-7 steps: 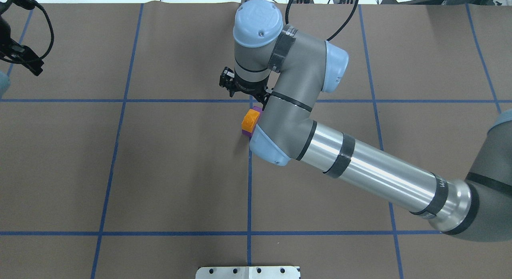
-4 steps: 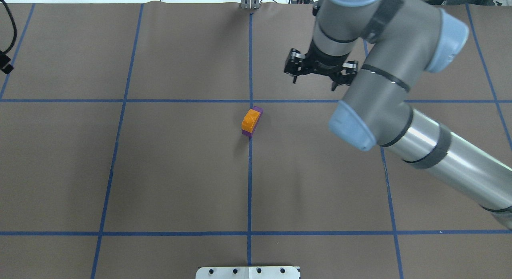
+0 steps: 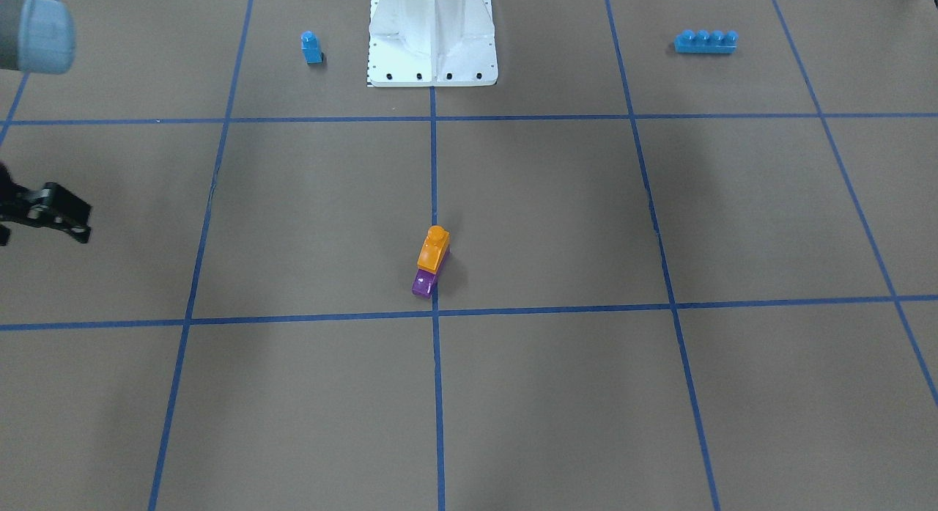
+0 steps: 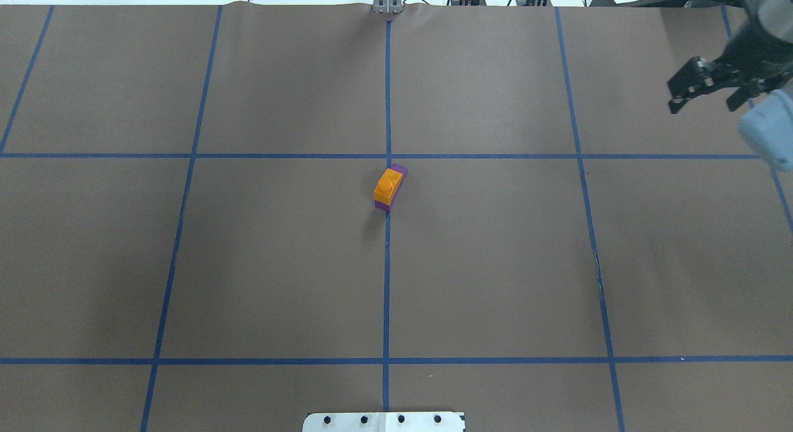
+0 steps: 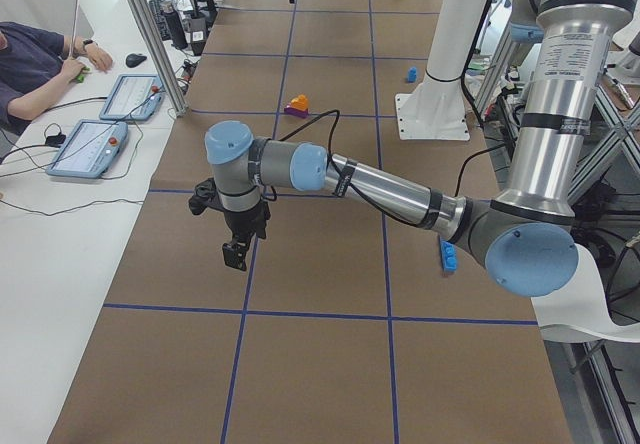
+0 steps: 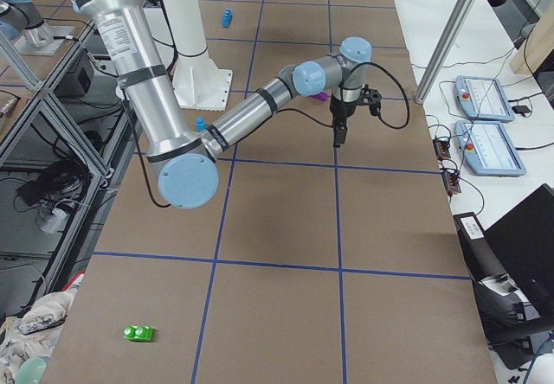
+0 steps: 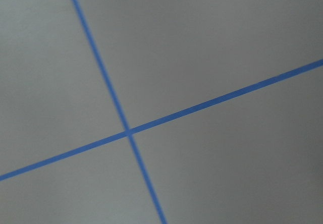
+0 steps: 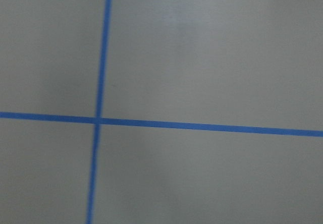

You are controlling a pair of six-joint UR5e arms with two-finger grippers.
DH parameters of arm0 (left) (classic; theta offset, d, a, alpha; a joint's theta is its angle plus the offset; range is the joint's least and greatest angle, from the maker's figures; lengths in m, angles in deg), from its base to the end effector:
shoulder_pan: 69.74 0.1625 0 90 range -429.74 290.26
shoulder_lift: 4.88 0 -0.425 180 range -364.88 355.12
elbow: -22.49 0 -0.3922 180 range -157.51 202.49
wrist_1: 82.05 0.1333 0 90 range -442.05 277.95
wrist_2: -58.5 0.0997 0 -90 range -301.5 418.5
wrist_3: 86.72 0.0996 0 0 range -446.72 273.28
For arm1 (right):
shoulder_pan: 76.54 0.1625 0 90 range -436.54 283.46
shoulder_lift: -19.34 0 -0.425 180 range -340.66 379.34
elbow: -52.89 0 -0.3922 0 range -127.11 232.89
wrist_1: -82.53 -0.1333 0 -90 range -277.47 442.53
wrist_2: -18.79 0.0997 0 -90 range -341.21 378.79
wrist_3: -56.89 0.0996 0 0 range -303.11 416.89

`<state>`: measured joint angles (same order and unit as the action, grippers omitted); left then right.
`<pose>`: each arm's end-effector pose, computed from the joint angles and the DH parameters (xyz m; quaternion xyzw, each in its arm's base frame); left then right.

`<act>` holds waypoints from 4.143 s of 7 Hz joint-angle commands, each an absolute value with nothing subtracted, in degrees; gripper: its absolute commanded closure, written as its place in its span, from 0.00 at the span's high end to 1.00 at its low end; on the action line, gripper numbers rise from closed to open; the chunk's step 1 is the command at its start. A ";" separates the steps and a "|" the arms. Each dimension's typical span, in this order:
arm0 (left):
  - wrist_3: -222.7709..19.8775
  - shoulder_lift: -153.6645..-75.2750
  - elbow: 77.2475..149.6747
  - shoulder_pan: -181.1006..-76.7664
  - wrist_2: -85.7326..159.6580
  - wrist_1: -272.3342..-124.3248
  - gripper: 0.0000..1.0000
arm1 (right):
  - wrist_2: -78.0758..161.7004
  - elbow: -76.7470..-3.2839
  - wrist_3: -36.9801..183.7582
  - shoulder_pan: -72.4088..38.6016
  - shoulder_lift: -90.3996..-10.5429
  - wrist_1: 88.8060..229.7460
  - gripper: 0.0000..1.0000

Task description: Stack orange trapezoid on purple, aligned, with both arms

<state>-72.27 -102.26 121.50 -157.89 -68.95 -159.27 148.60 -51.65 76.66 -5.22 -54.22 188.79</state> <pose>-0.0554 -0.5374 0.5459 0.0649 0.3157 0.1442 0.9356 -0.1175 -0.5645 0.4169 0.0025 -0.3585 -0.0347 0.9329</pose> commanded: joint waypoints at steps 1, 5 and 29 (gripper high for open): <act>-71.94 -100.41 119.44 -159.74 -69.74 -162.98 1.00 | 149.75 -48.63 55.90 5.43 -63.07 188.70 1.00; -72.13 -95.67 116.98 -160.00 -69.65 -167.92 1.00 | 150.01 -43.20 55.13 10.46 -69.34 182.39 1.00; -72.13 -94.79 115.48 -159.83 -70.00 -168.18 1.00 | 155.99 -39.57 46.78 18.04 -73.30 175.78 1.00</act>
